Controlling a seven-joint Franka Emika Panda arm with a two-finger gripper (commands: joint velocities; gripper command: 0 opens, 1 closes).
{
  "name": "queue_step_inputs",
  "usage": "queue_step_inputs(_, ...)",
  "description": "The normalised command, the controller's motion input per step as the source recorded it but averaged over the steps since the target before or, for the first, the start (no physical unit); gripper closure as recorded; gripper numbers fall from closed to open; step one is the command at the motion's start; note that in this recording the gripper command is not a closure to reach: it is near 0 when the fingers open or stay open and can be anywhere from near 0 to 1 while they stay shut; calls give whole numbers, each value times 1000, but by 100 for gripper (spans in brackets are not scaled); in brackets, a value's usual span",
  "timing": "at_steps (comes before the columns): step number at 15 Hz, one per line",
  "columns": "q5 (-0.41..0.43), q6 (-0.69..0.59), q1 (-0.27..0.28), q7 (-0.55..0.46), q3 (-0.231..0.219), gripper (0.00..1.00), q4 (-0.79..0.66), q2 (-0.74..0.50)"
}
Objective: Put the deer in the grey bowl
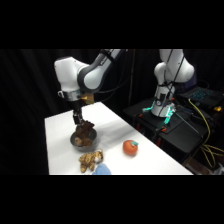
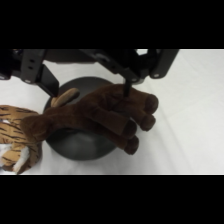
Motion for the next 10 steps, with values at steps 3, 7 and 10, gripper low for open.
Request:
queue_step_inputs(3, -48, -470, 6, -82, -41, 0, 73, -404)
queue_step_inputs(7, -4, -626, -25, -109, -19, 0, 154, -436)
queue_step_inputs(10, -11, -442, -29, -115, -8, 0, 158, -264)
